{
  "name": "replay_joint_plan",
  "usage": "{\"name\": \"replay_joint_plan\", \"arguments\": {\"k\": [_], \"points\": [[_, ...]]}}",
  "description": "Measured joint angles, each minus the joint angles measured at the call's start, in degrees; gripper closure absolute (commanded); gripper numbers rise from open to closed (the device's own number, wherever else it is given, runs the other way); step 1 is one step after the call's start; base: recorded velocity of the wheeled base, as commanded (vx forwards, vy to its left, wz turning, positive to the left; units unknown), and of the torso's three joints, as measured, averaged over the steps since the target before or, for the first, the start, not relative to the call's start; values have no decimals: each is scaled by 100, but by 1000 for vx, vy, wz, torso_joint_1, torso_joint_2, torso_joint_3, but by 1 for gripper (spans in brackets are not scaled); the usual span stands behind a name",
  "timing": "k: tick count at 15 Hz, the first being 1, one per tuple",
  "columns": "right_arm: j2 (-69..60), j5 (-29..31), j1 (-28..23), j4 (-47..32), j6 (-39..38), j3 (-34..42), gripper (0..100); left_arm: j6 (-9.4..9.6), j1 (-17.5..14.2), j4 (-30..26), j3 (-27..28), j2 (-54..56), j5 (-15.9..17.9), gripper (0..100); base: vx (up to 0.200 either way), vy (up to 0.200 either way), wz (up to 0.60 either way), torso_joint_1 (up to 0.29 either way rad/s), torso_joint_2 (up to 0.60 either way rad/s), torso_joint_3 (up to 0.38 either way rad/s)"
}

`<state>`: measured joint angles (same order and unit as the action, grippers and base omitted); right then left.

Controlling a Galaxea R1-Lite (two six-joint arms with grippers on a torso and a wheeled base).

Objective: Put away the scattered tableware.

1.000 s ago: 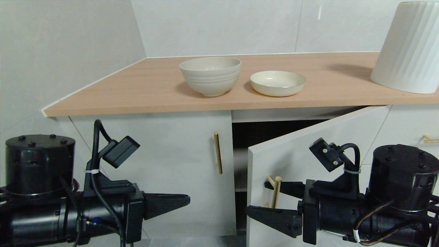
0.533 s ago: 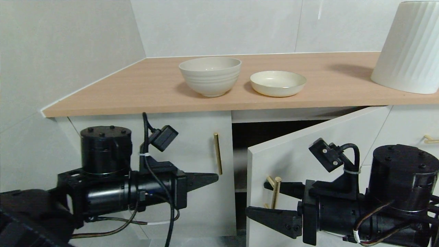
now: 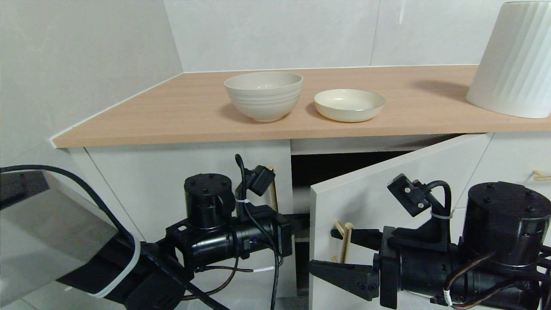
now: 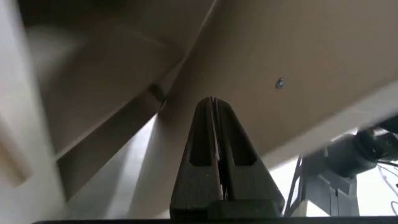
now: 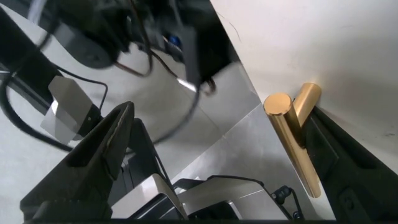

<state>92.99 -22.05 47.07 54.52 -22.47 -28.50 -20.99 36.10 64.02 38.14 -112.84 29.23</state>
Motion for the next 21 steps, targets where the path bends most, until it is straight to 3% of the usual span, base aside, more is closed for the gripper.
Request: {"name": "replay_joint_plan", "arguments": {"k": [6,13,17,21], "points": [[1,-20,-168,-40,85,119,0,-18,354,304,2,-111,-39,100,0,0,0,0,0,0],[-22,197,-947,-143,794,282,0,-33,469,456,-6,-119,-85,100,0,0,0,0,0,0],[-707,380,-1485,-1568,1481,391,0,-38,533,451,-9,-122,-66,100,0,0,0,0,0,0],[-1827,462,-1548,-3216,1253,354,0,-38,485,453,9,-106,-146,100,0,0,0,0,0,0]]}}
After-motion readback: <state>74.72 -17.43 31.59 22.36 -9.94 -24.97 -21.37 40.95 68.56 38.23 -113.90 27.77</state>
